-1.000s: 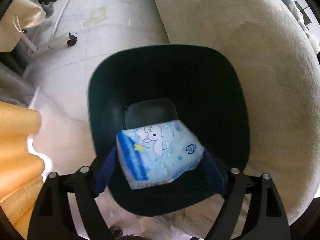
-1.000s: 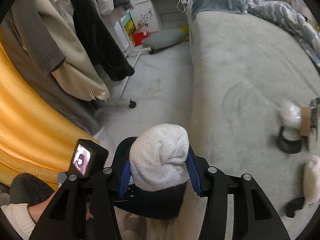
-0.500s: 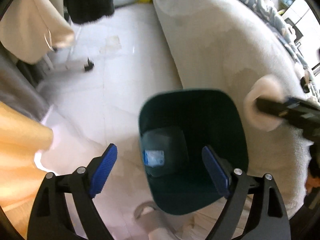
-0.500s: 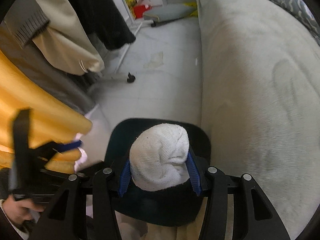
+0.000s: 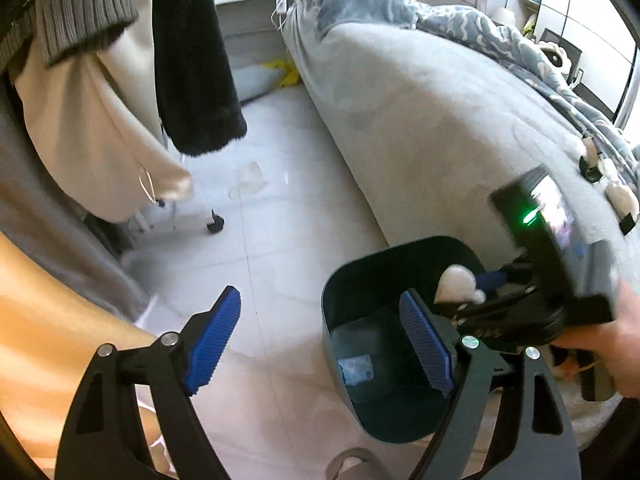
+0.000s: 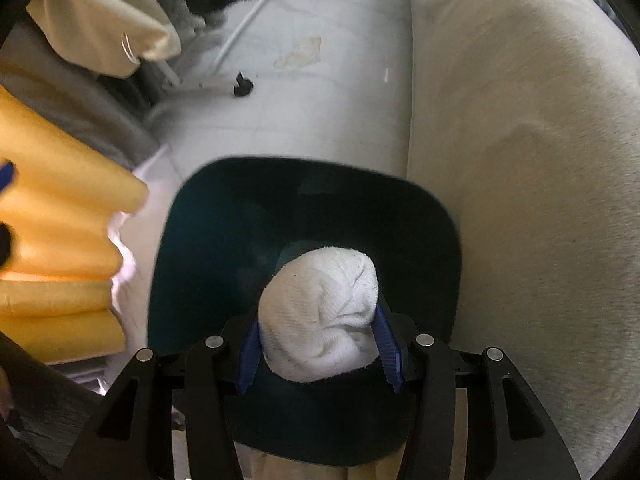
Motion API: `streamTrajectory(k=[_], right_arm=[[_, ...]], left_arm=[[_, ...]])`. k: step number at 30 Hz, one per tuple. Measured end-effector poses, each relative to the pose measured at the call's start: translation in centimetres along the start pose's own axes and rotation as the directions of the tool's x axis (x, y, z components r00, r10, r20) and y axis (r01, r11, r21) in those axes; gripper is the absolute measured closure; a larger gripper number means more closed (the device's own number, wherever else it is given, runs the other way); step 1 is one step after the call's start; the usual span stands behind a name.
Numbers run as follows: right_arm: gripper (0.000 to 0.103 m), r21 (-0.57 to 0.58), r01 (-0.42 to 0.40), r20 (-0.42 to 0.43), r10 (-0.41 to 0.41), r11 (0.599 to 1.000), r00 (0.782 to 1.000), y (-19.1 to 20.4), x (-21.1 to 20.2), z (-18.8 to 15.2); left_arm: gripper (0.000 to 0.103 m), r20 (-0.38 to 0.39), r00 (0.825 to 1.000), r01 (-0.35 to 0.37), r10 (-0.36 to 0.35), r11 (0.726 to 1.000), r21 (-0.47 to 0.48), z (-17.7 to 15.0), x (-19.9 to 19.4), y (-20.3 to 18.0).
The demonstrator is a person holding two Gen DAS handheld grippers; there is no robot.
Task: Collect trash
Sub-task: 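Carry the wipe pack and sock over the teal bin and release both, then move both tools back to the bed and close the right tool on the brown tape roll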
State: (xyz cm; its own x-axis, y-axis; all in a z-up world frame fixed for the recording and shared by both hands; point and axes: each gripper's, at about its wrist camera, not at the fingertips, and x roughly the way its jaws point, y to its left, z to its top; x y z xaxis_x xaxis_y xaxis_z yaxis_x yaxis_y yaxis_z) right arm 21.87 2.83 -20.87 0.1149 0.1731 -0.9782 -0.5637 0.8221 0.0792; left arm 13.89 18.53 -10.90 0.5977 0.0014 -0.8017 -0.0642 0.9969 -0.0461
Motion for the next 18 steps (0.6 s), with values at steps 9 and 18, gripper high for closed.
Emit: streamTrajectory(k=[9, 18], right_arm=[[0.037, -0.028, 0.023, -0.017, -0.023, 0.999, 1.0, 0.5, 0.9, -0.2], [0.026, -0.062, 0.002, 0.129, 0.006, 0.998, 0.992, 1.7, -4.0, 0.3]], left_arm=[[0.022, 0.135, 0.987, 0.09, -0.089, 0.996, -0.002, 2.2, -3.8, -0.4], [0.019, 0.23, 0.965, 0.113, -0.121, 0.992, 0.05, 4.3, -7.0, -1.1]])
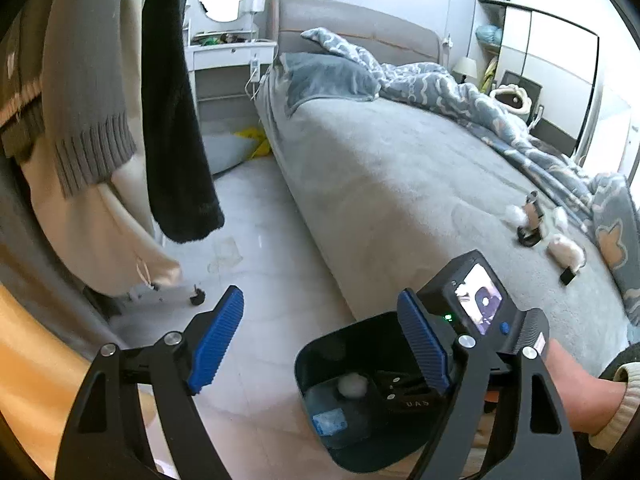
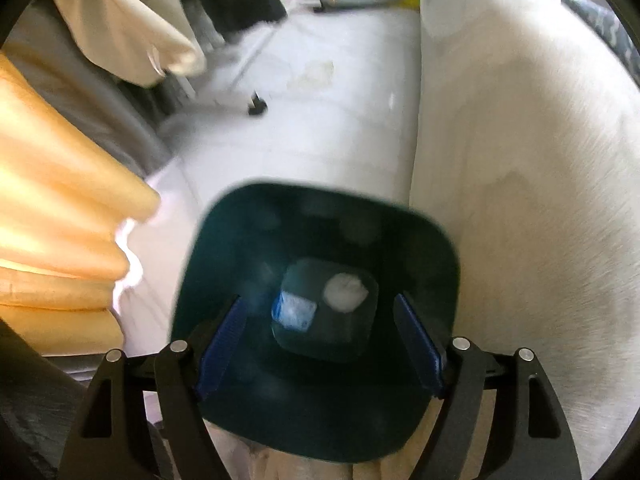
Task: Collect trash
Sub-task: 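Move both tools back to the bed and close the right tool on the brown tape roll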
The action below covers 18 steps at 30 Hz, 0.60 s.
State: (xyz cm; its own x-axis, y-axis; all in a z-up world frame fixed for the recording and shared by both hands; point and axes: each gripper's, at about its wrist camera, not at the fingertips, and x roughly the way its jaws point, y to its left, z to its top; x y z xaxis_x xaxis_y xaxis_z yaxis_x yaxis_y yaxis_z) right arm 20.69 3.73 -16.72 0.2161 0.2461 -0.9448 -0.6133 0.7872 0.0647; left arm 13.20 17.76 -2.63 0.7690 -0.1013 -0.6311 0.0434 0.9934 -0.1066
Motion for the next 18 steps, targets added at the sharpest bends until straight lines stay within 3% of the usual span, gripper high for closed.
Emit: streamTrajectory(k=[4, 10, 18], right_arm=[[0.021, -0.037, 0.028, 0.105, -0.024, 0.999, 0.994, 0.2, -4.1, 0.8], [0.021, -0.047, 0.081, 0.235, -0.068, 0.996, 0.97, -1.1, -9.2, 1.3], [0.02, -0.033, 0.147, 0.31, -0.129, 0.989, 0.942, -3.7, -13.2, 0.5]], left_arm=[[0.016, 0.036, 0.999, 0.032, -0.031, 0.999, -0.03, 1.0, -0.7, -0.3], [0.01, 0.099, 0.994, 0.055, -0.054, 0.999, -0.001, 2.6, -1.5, -2.1], [0.008, 0.107, 0.985, 0.139, -0.138, 0.99, 0.0, 3.8, -0.6, -4.6]])
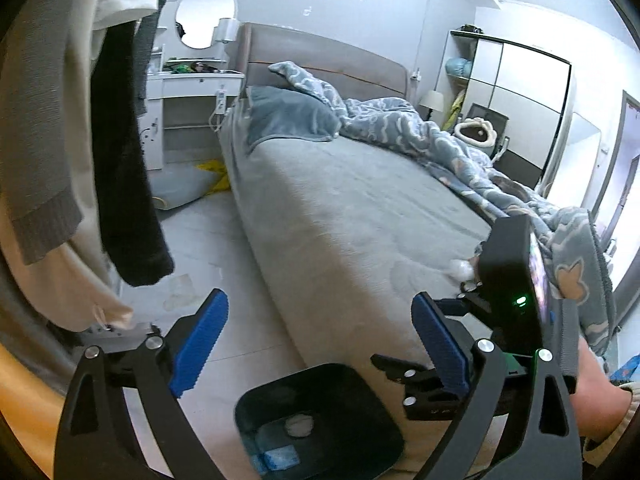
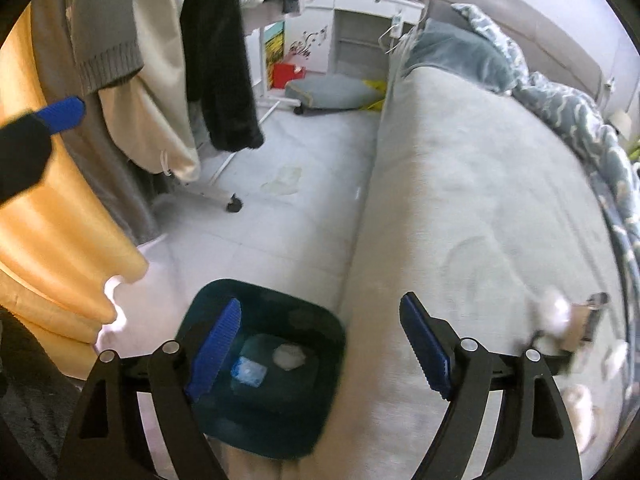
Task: Collect trash
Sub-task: 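Move both tools back to the bed and close the right tool on the brown tape roll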
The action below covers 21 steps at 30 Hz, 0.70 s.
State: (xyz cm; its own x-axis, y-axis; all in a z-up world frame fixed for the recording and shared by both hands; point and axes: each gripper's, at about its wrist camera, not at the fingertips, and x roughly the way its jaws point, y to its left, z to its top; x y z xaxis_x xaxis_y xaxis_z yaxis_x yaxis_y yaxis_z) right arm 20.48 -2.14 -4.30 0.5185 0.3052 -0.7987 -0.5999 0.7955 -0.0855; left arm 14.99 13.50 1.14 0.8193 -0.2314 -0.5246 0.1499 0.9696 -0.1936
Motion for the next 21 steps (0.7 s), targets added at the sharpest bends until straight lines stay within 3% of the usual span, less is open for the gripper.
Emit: streamTrajectory(k=[9, 14, 21], right_arm=[[0.018, 0.064, 0.111, 0.066, -0.115, 0.992, 0.991, -6.5, -4.5, -1.6], [0.018, 0.139, 0.149, 0.087, -0.162, 0.979, 0.983, -11.0, -6.9, -3.2], [0.018, 0.244, 0.186, 0.095, -0.214, 0.952, 0.972, -16.5, -8.7, -6.3]], left_arm=[[0.006, -0.001, 0.999, 0.052, -0.052, 0.999, 0.009, 0.4, 2.0, -3.2], [0.006, -0.026, 0.995, 0.097, -0.095, 0.993, 0.063, 0.0, 3.9, -6.4], [0.006, -0.061, 0.976, 0.215, -0.208, 0.967, 0.138, -0.5, 6.4, -11.5]])
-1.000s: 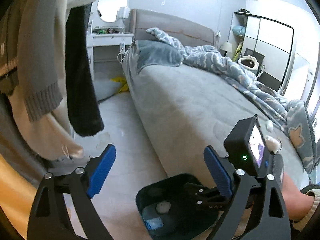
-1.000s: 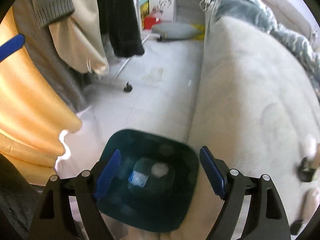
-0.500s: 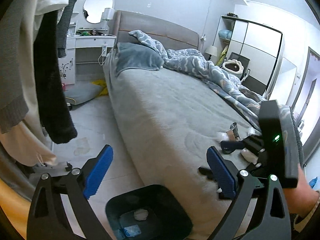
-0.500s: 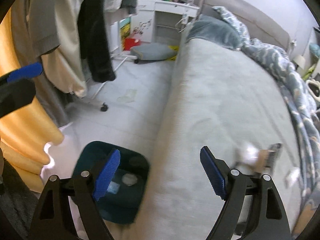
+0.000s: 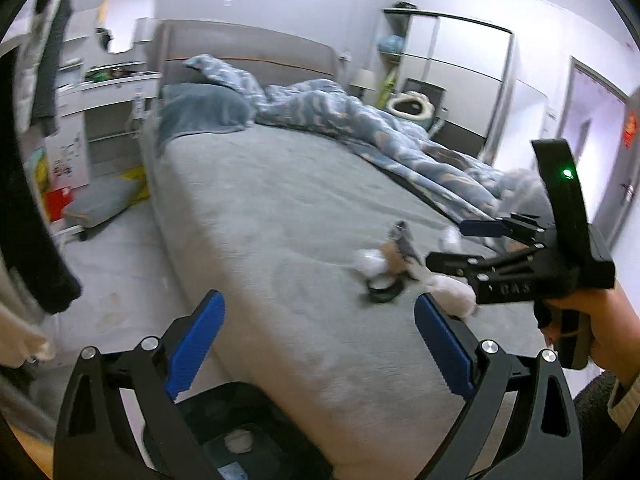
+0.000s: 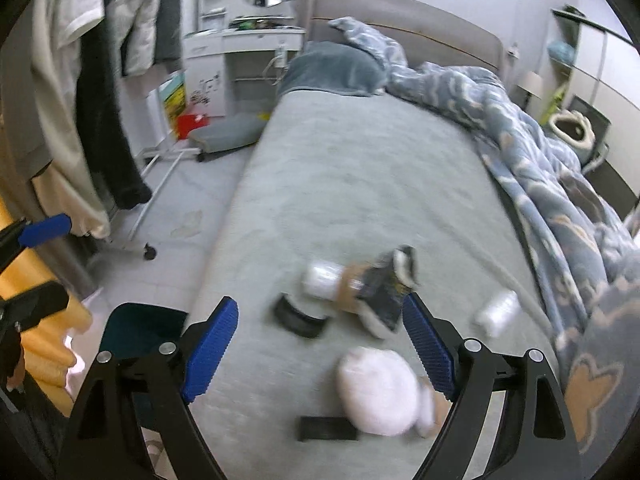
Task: Collect trash
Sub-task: 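Move both tools back to the bed and close the right tool on the brown tape roll, then grasp the white fluffy ball with the left tool while the right tool holds the tape roll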
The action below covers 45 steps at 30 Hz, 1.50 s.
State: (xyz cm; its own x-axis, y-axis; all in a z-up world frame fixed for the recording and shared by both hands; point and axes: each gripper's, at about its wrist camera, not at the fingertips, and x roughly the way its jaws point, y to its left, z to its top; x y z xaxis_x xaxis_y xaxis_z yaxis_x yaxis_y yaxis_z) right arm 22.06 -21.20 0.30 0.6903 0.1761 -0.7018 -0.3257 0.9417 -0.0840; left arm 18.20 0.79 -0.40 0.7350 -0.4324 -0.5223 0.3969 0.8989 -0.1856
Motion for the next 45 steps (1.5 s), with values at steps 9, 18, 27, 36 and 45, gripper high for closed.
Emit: streamTrajectory(k=[9, 18, 27, 36, 45], right_arm=[[0.018, 0.121, 0.001, -0.01, 0.001, 0.993, 1.0, -5.8, 0.4, -2.5], [0.036, 0.243, -0.068, -0.024, 0.076, 0.968, 0.997, -9.8, 0.8, -5.2], [0.05, 0.302, -0.124, -0.039, 0.143, 0.945, 0.989, -11.8, 1.4, -7.0], [0.063, 0.334, -0.161, -0.048, 0.188, 0.929, 0.981, -12.9, 2.0, -8.2], [0.082, 0.344, -0.186, -0.055, 0.217, 0.92, 0.975, -13.2, 3.1, -8.9]], left_arm=[[0.006, -0.053, 0.99, 0.138, -0.134, 0.987, 0.082, -0.9, 4.4, -5.0], [0.005, -0.127, 0.97, 0.223, -0.208, 0.968, 0.117, -2.3, 8.4, -8.7], [0.005, -0.157, 0.961, 0.25, -0.226, 0.956, 0.155, -2.4, 10.7, -11.4], [0.005, -0.199, 0.955, 0.256, -0.222, 0.953, 0.165, -2.2, 14.0, -13.0], [0.005, -0.238, 0.943, 0.27, -0.232, 0.953, 0.14, -2.1, 16.4, -13.2]])
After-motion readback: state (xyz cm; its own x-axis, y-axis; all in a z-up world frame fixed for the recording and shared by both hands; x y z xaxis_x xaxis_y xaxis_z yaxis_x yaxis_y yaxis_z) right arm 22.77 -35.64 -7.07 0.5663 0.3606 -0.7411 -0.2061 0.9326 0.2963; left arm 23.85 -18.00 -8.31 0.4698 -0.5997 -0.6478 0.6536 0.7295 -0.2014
